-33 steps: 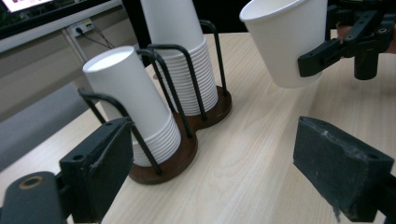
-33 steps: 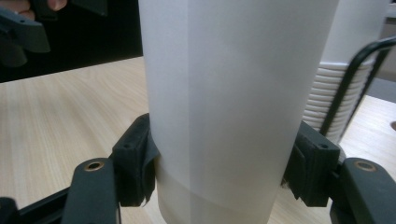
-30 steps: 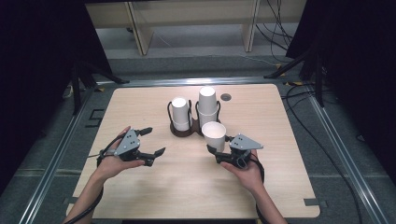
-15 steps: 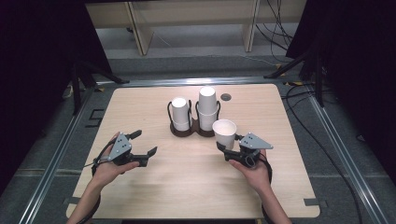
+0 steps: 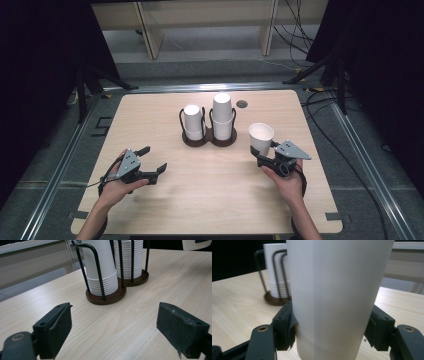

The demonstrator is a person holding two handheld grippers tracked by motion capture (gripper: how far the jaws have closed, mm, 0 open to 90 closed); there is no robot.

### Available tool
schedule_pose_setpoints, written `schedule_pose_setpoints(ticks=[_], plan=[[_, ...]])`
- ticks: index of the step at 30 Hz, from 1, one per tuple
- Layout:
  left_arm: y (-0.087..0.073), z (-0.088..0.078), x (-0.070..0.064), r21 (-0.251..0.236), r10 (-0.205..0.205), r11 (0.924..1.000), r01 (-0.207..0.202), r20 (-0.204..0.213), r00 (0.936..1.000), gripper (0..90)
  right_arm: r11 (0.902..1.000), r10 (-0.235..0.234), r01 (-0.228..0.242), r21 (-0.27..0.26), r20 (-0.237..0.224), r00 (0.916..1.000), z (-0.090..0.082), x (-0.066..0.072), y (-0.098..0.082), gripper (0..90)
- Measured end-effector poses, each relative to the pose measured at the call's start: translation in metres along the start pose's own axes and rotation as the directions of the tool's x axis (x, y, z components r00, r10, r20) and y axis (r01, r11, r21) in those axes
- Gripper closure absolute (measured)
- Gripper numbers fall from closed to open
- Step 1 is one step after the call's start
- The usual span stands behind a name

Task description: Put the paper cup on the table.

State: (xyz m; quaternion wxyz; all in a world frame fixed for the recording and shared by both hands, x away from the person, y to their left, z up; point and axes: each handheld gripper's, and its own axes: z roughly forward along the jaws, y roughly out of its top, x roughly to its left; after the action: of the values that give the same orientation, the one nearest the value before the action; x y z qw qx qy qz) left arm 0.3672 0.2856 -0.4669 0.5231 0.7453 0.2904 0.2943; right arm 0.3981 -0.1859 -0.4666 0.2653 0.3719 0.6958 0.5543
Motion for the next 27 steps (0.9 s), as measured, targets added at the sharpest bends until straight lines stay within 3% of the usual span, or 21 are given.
schedule_pose_setpoints(ticks=[1, 3, 4, 5, 6, 8, 10, 11, 12, 17, 18, 20, 21, 22, 24, 25, 26, 27], plan=[[0.001, 0.000, 0.000, 0.005, 0.001, 1.0000, -0.001, -0.003, 1.0000, 12.4, 0.9999, -0.015, 0.015, -0.005, 0.012, 0.9998, -0.001, -0.004, 0.000, 35.0], [-0.001, 0.002, 0.000, -0.016, 0.004, 0.9999, -0.004, -0.005, 1.0000, 12.4, 1.0000, 0.006, -0.006, -0.002, 0.030, 0.9995, -0.006, -0.010, 0.000, 35.0], [-0.001, 0.002, 0.000, -0.017, 0.004, 0.9998, -0.004, 0.001, 1.0000, 12.4, 1.0000, 0.009, -0.009, -0.004, 0.064, 0.9979, -0.009, -0.014, 0.000, 35.0], [-0.002, 0.002, 0.001, -0.016, 0.005, 0.9999, -0.005, 0.001, 1.0000, 12.4, 1.0000, -0.002, 0.001, 0.002, 0.069, 0.9976, -0.010, -0.017, 0.000, 35.0], [-0.003, 0.001, 0.001, -0.010, 0.000, 0.9999, 0.000, 0.001, 1.0000, 12.4, 0.9997, 0.022, -0.022, 0.001, 0.092, 0.9955, -0.012, -0.018, -0.001, 35.0], [-0.004, 0.001, 0.002, -0.002, -0.001, 1.0000, 0.001, 0.000, 1.0000, 12.4, 1.0000, 0.007, -0.007, -0.003, 0.131, 0.9914, -0.015, -0.024, -0.002, 34.9], [-0.005, 0.000, 0.003, 0.002, -0.005, 1.0000, 0.005, 0.004, 1.0000, 12.4, 0.9997, 0.003, -0.007, 0.022, 0.150, 0.9886, -0.018, -0.030, -0.003, 34.9], [-0.005, 0.002, 0.003, -0.020, -0.011, 0.9997, 0.011, 0.007, 0.9999, 12.4, 0.9994, 0.010, -0.015, 0.032, 0.175, 0.9845, -0.018, -0.034, -0.004, 34.9], [-0.005, 0.001, 0.004, -0.008, -0.008, 0.9999, 0.008, 0.004, 1.0000, 12.5, 0.9986, 0.007, -0.016, 0.051, 0.166, 0.9862, -0.018, -0.036, -0.004, 34.9], [-0.005, 0.001, 0.004, -0.005, -0.009, 0.9999, 0.009, 0.008, 0.9999, 12.5, 0.9938, 0.028, -0.052, 0.098, 0.233, 0.9721, -0.015, -0.047, -0.004, 35.0], [-0.005, 0.001, 0.004, -0.005, -0.007, 1.0000, 0.007, 0.011, 0.9999, 12.4, 0.9955, 0.001, -0.024, 0.092, 0.244, 0.9697, -0.012, -0.051, -0.005, 35.0], [-0.007, 0.003, 0.004, -0.019, -0.010, 0.9998, 0.011, 0.017, 0.9998, 12.4, 0.9904, 0.017, -0.052, 0.128, 0.261, 0.9652, -0.009, -0.054, -0.004, 35.0], [-0.006, 0.002, 0.004, 0.002, -0.007, 1.0000, 0.007, 0.010, 0.9999, 12.5, 0.9866, 0.039, -0.080, 0.142, 0.270, 0.9621, -0.007, -0.055, -0.005, 35.0], [-0.007, 0.002, 0.004, 0.009, -0.005, 0.9999, 0.005, 0.013, 0.9999, 12.5, 0.9891, 0.012, -0.050, 0.138, 0.269, 0.9632, -0.004, -0.059, -0.006, 35.0], [-0.008, 0.005, 0.004, -0.008, -0.009, 0.9999, 0.009, 0.017, 0.9998, 12.5, 0.9846, 0.017, -0.059, 0.164, 0.245, 0.9693, 0.000, -0.063, -0.007, 35.1], [-0.008, 0.004, 0.004, 0.000, -0.006, 1.0000, 0.006, 0.013, 0.9999, 12.5, 0.9841, 0.007, -0.051, 0.170, 0.254, 0.9673, 0.001, -0.065, -0.007, 35.1], [-0.008, 0.003, 0.003, 0.010, -0.007, 0.9999, 0.007, 0.012, 0.9999, 12.4, 0.9818, 0.030, -0.081, 0.172, 0.279, 0.9597, 0.002, -0.063, -0.008, 35.2], [-0.009, 0.004, 0.003, 0.012, -0.008, 0.9999, 0.008, 0.012, 0.9999, 12.4, 0.9819, 0.008, -0.057, 0.181, 0.261, 0.9654, 0.004, -0.067, -0.009, 35.2]])
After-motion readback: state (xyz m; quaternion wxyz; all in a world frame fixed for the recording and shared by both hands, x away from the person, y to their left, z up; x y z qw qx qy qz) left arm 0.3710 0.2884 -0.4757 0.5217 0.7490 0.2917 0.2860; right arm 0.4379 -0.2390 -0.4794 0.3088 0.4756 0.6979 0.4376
